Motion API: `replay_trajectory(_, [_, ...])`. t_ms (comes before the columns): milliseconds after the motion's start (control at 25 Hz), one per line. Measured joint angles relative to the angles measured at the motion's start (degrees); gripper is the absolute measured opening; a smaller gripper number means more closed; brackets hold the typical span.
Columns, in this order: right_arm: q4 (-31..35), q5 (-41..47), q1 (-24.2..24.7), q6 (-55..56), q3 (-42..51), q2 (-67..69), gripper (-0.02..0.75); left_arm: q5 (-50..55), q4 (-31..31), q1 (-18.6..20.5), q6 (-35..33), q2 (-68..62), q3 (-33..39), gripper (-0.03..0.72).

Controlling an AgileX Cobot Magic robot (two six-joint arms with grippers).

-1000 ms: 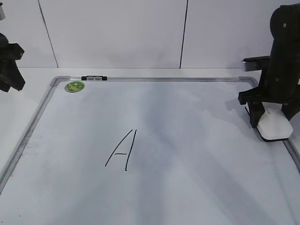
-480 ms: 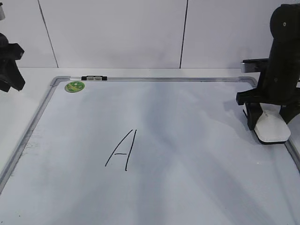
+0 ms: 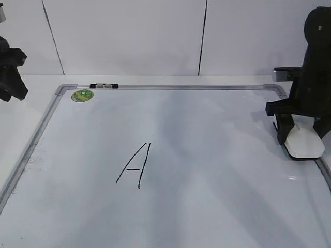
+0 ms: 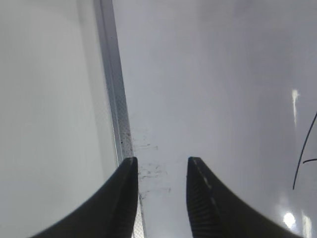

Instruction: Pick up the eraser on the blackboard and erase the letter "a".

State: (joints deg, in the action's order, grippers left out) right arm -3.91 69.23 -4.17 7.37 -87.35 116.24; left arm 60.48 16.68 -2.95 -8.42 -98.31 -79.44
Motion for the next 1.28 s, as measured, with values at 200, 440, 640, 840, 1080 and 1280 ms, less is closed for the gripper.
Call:
replay_trajectory(200, [0.20,0.00,0.22,0.00,0.00,0.39,0.561,0.00,0.00,0.00,0.00,0.00,0.00,0.253])
replay_trajectory(440, [0.37,0.04,0.22,0.00,0.00,0.46,0.561,0.00,0.00,0.00,0.00,0.00,0.00,0.253])
replay_trajectory(640, [0.37,0.04,0.22,-0.14,0.00,0.46,0.561,0.00,0.00,0.00,0.00,0.00,0.00,0.253])
replay_trajectory(840, [0.47,-0.16,0.22,-0.81,0.00,0.46,0.561,0.00,0.00,0.00,0.00,0.00,0.00,0.253])
replay_trajectory(1080, [0.47,-0.27,0.22,-0.93,0.00,0.46,0.587,0.00,0.00,0.00,0.00,0.00,0.00,0.253])
replay_trajectory(1280, [0.47,-0.38,0.22,-0.93,0.00,0.46,0.594,0.00,0.00,0.00,0.00,0.00,0.00,0.253])
